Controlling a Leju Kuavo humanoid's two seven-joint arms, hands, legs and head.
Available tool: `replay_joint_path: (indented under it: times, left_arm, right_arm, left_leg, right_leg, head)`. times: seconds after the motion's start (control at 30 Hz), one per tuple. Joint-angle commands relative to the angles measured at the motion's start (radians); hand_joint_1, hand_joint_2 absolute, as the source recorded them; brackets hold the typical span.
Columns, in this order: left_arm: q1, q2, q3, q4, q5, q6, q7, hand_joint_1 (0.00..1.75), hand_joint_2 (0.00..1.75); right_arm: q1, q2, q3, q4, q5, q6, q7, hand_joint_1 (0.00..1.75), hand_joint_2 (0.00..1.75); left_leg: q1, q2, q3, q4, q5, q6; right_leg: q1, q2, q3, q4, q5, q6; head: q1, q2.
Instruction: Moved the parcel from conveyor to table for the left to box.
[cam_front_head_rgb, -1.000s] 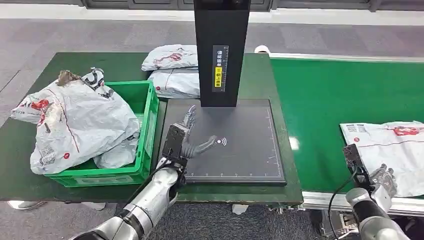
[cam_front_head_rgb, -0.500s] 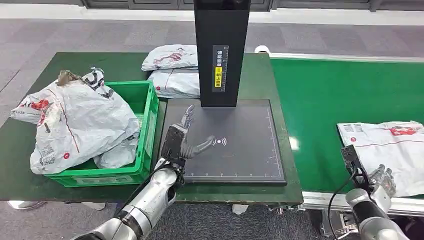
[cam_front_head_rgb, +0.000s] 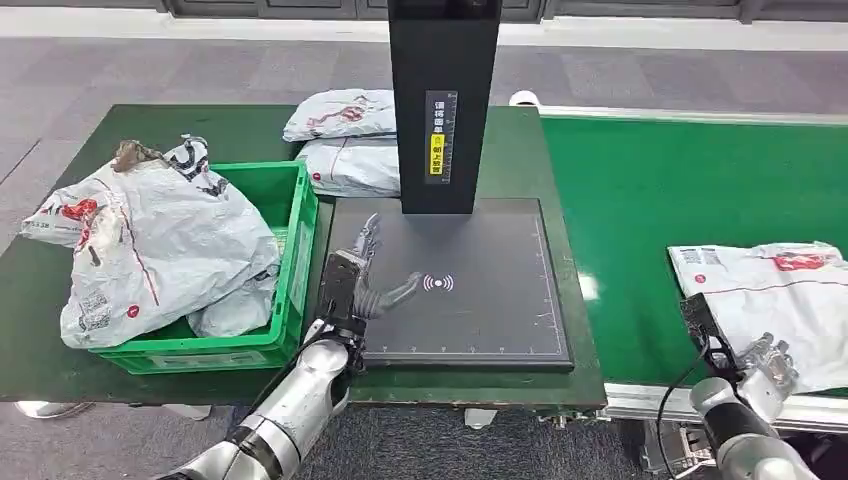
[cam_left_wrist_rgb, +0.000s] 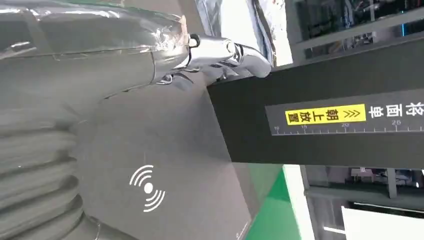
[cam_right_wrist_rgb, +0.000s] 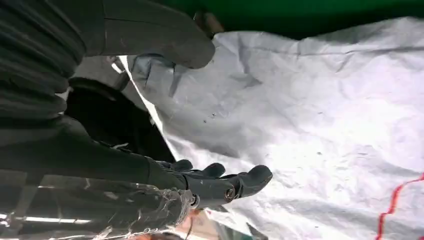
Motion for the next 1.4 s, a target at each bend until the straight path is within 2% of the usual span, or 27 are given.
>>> replay_joint_path:
  times: [0.03,0.33,0.57,0.63,0.67,0.7,0.77,0.8,0.87,0.93,0.97,1.0,1.03,1.07,1.1,1.13,1.23,1.3,1.4]
  left_arm:
    - [-0.024,0.026,0.047,0.025,0.009,-0.021,0.015,0.00,1.75]
    - [-0.015,0.032,0.071,0.014,0.038,-0.052,0.019,0.00,1.75]
    - [-0.005,0.030,0.075,-0.009,0.052,-0.075,0.035,0.00,1.75]
    - [0.003,0.033,0.081,-0.023,0.057,-0.072,0.046,0.00,1.75]
    - [0.005,0.035,0.081,-0.024,0.057,-0.073,0.046,0.00,1.75]
    - [0.011,0.037,0.085,-0.033,0.059,-0.067,0.046,0.00,1.75]
    - [0.034,0.050,0.103,-0.067,0.055,-0.036,0.045,0.00,1.75]
    - [0.038,0.054,0.108,-0.074,0.050,-0.023,0.043,0.00,1.75]
    - [0.041,0.059,0.112,-0.080,0.050,-0.029,0.043,0.00,1.75]
    - [0.041,0.059,0.123,-0.085,0.024,0.010,0.036,0.00,1.75]
    - [0.039,0.060,0.131,-0.089,0.024,0.012,0.030,0.00,1.75]
    - [0.036,0.060,0.137,-0.089,0.019,0.014,0.026,0.00,1.75]
    - [0.033,0.060,0.143,-0.088,0.014,0.011,0.027,0.00,1.75]
    - [0.033,0.059,0.144,-0.088,0.013,0.011,0.028,0.00,1.75]
    - [0.033,0.058,0.145,-0.088,0.012,0.011,0.028,0.00,1.75]
    - [0.025,0.059,0.147,-0.086,0.003,0.024,0.013,0.00,1.75]
    - [-0.013,0.064,0.144,-0.073,-0.017,0.046,-0.006,0.00,1.75]
    - [-0.035,0.060,0.141,-0.060,-0.019,0.049,-0.003,0.00,1.75]
    - [-0.059,0.061,0.132,-0.046,-0.031,0.065,-0.015,0.00,1.75]
  right_arm:
    - [0.009,0.020,0.073,0.066,0.055,0.115,0.079,1.75,1.75]
    - [0.024,0.045,0.029,0.060,0.018,0.166,0.036,1.75,1.75]
    - [0.040,0.062,0.015,0.050,0.018,0.155,0.028,1.75,1.75]
    - [0.034,0.077,-0.021,0.030,0.009,0.078,-0.083,1.75,1.75]
    - [0.026,0.081,-0.020,0.031,0.011,0.079,-0.081,1.75,1.75]
    - [0.020,0.091,-0.030,0.019,0.005,0.050,-0.135,1.75,1.75]
    - [-0.025,0.159,-0.098,-0.034,-0.090,-0.045,-0.466,1.75,1.75]
    - [-0.036,0.185,-0.114,-0.061,-0.123,-0.059,-0.548,1.75,1.75]
    - [-0.058,0.208,-0.096,-0.068,-0.108,-0.066,-0.506,1.75,1.75]
    - [-0.040,0.269,-0.087,-0.177,-0.201,-0.043,-0.743,1.75,1.75]
    - [-0.021,0.314,-0.044,-0.267,-0.233,-0.012,-0.843,1.75,1.75]
    - [0.010,0.348,0.030,-0.373,-0.249,0.005,-0.834,1.75,1.75]
    - [0.050,0.357,0.121,-0.480,-0.261,-0.002,-0.730,1.75,1.75]
    - [0.057,0.357,0.139,-0.498,-0.262,-0.006,-0.713,1.75,1.75]
    - [0.060,0.352,0.147,-0.501,-0.268,-0.005,-0.707,1.75,1.75]
    - [0.076,0.352,0.249,-0.571,-0.329,0.061,-0.805,1.75,1.75]
    - [0.081,0.394,0.466,-0.716,-0.312,0.108,-0.737,1.75,1.75]
    - [0.070,0.394,0.539,-0.732,-0.318,0.093,-0.687,1.75,1.75]
    - [0.034,0.387,0.649,-0.704,-0.367,0.147,-0.716,1.75,1.75]
  left_leg:
    - [0.001,0.003,0.003,-0.001,-0.001,-0.001]
    - [0.001,0.004,0.003,-0.002,-0.001,-0.001]
    - [0.002,0.004,0.004,-0.002,-0.001,-0.001]
    - [0.002,0.002,0.003,-0.002,-0.001,-0.001]
    - [0.003,0.003,0.005,-0.003,-0.001,-0.001]
    - [0.003,0.004,0.003,-0.001,-0.001,-0.001]
    - [0.002,0.006,0.002,-0.001,-0.001,-0.001]
    - [0.002,0.009,0.003,-0.001,-0.002,-0.001]
    - [0.002,0.014,0.001,-0.001,-0.002,-0.002]
    - [0.002,0.013,0.002,-0.001,-0.002,-0.002]
    - [0.002,0.013,0.002,-0.002,-0.002,-0.003]
    - [0.002,0.012,0.001,-0.002,-0.001,-0.003]
    - [0.002,0.012,0.001,-0.002,-0.001,-0.003]
    - [0.003,0.010,0.000,-0.001,-0.001,-0.004]
    - [0.003,0.011,0.001,-0.001,-0.001,-0.004]
    - [0.003,0.006,0.000,-0.001,0.000,-0.005]
    - [0.003,0.008,-0.001,0.000,0.000,-0.005]
    - [0.004,0.006,-0.003,0.001,-0.001,-0.005]
    - [0.004,0.009,-0.001,0.000,-0.001,-0.007]
  right_leg:
    - [0.001,0.001,0.003,-0.002,0.000,-0.002]
    - [0.002,0.001,0.003,-0.002,0.000,-0.002]
    - [0.002,0.001,0.003,-0.003,0.000,-0.003]
    - [0.003,0.000,0.003,-0.002,0.000,-0.002]
    - [0.003,0.000,0.005,-0.003,0.000,-0.003]
    - [0.003,0.002,0.002,-0.002,0.000,-0.002]
    - [0.003,0.004,0.001,-0.001,0.000,-0.002]
    - [0.002,0.006,0.001,-0.001,0.001,-0.002]
    - [0.002,0.012,-0.002,0.001,0.002,-0.003]
    - [0.002,0.011,-0.002,0.001,0.001,-0.003]
    - [0.003,0.011,-0.003,0.001,0.001,-0.004]
    - [0.003,0.010,-0.003,0.001,0.001,-0.003]
    - [0.003,0.010,-0.003,0.002,0.001,-0.004]
    - [0.003,0.009,-0.004,0.003,0.000,-0.004]
    - [0.004,0.010,-0.004,0.003,0.000,-0.004]
    - [0.003,0.007,-0.004,0.004,-0.001,-0.004]
    - [0.004,0.007,-0.006,0.005,-0.002,-0.005]
    - [0.004,0.005,-0.007,0.007,-0.002,-0.006]
    - [0.005,0.007,-0.007,0.006,-0.002,-0.008]
  head:
    - [0.000,0.000]
    - [0.000,0.000]
    - [0.000,0.000]
    - [0.000,0.000]
    - [0.000,0.000]
    - [0.000,0.000]
    - [0.000,0.000]
    - [0.000,0.000]
    - [0.000,0.000]
    - [0.000,0.000]
    - [0.000,0.000]
    - [0.000,0.000]
    - [0.000,0.000]
    - [0.000,0.000]
    - [0.000,0.000]
    - [0.000,0.000]
    - [0.000,0.000]
    - [0.000,0.000]
    - [0.000,0.000]
